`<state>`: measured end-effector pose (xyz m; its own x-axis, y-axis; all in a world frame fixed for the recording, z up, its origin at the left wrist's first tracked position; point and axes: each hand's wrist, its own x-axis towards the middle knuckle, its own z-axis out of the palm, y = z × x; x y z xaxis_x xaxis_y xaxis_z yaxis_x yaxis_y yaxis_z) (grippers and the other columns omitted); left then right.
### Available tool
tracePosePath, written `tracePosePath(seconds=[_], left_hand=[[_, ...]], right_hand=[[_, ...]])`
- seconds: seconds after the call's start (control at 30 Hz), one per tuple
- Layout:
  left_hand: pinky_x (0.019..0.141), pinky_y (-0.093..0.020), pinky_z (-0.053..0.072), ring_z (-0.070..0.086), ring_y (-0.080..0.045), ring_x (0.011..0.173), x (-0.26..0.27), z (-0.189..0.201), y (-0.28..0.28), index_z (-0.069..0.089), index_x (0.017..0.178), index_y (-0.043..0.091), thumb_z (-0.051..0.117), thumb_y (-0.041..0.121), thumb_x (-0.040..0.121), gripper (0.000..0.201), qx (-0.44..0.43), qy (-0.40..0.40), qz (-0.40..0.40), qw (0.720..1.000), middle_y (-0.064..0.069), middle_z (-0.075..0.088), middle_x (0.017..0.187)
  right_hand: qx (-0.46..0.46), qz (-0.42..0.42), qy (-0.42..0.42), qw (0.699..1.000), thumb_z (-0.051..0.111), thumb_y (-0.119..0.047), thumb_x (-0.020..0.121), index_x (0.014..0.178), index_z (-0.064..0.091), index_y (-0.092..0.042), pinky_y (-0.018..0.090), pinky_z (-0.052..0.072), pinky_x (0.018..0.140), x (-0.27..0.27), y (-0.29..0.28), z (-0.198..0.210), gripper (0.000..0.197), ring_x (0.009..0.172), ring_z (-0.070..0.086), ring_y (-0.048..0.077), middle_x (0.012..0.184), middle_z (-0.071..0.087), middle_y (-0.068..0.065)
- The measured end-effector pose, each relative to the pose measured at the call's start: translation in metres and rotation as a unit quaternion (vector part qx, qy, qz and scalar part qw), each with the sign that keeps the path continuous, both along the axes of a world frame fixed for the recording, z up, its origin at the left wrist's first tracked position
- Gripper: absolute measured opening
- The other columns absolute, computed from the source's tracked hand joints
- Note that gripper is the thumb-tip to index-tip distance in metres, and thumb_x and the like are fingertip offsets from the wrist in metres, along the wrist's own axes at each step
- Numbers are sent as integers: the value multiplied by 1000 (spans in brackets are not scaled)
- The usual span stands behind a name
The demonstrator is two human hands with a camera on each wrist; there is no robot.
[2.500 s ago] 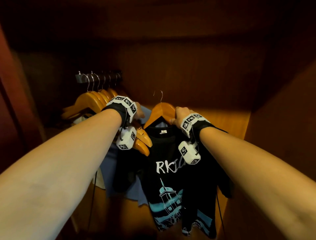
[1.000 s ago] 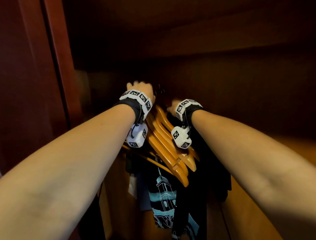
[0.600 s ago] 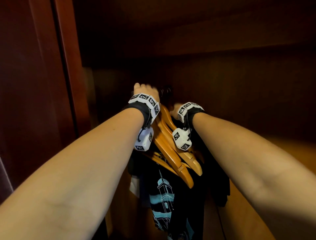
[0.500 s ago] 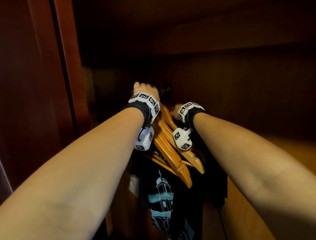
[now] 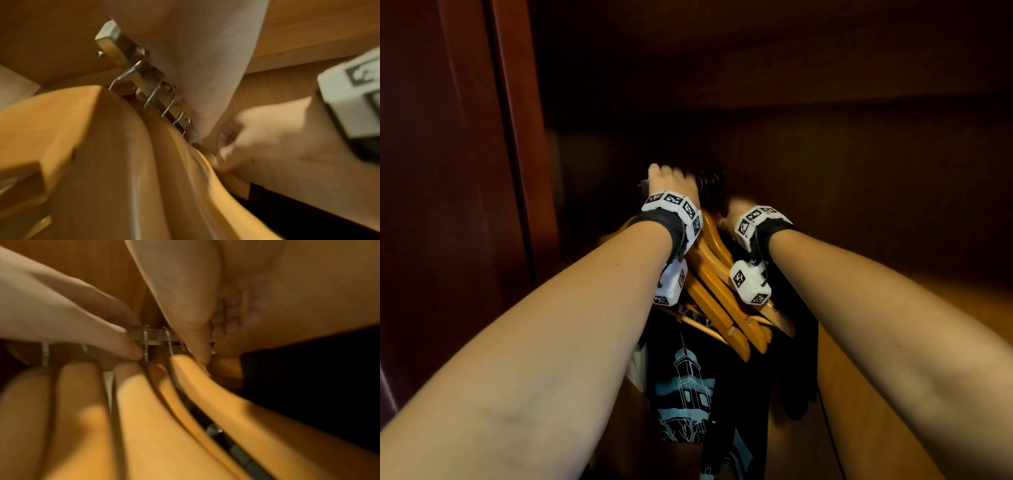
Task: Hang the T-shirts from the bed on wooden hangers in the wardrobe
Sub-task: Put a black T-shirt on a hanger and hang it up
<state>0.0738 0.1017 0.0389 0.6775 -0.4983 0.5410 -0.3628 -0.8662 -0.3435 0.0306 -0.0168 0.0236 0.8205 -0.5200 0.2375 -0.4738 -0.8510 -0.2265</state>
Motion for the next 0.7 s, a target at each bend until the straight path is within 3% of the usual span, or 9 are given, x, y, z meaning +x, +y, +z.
tracePosePath(seconds=[0.17,0.33,0.43,0.5,0.57,0.7], left_hand=[[110,-44,25,42,-31,130,-1,-2,1,41,141,13,59,61,86,75,2,-17,-3,1000,-12,48,139],[109,-44,26,43,-30,128,-1,-3,1,41,141,14,60,60,85,75,3,-24,-7,1000,-12,49,138],[109,-43,26,43,-30,128,-1,-2,1,42,140,14,60,55,88,69,2,-19,-7,1000,-11,49,138],[109,-43,26,44,-30,127,-1,-2,1,42,140,14,59,51,90,64,2,-18,-7,1000,-11,49,137],[109,-43,25,44,-30,127,-1,-1,2,43,140,14,58,46,91,60,5,-20,-8,1000,-12,50,137],[110,-44,25,43,-30,128,-3,-1,3,42,140,14,56,39,91,57,18,-23,-7,1000,-12,49,138]], right_hand=[[-4,8,-30,1000,50,-26,103,116,58,-3,31,42,73,2,10,2,27,85,53,21,75,46,2],[-25,-6,13,1000,48,-36,104,93,54,-9,32,42,72,-1,16,-1,30,85,55,22,95,57,8],[-1,-20,26,999,40,-52,102,100,56,-9,35,49,73,2,15,-7,45,86,62,25,99,64,11],[17,-31,32,999,39,-55,100,107,57,-11,39,53,85,2,16,-10,49,92,65,28,106,67,14],[19,-41,47,998,47,-52,97,118,58,-9,43,53,92,2,19,-11,49,99,65,31,112,67,14],[2,-47,90,995,64,-41,88,124,58,-11,44,55,91,1,23,-10,48,98,66,32,115,68,13]])
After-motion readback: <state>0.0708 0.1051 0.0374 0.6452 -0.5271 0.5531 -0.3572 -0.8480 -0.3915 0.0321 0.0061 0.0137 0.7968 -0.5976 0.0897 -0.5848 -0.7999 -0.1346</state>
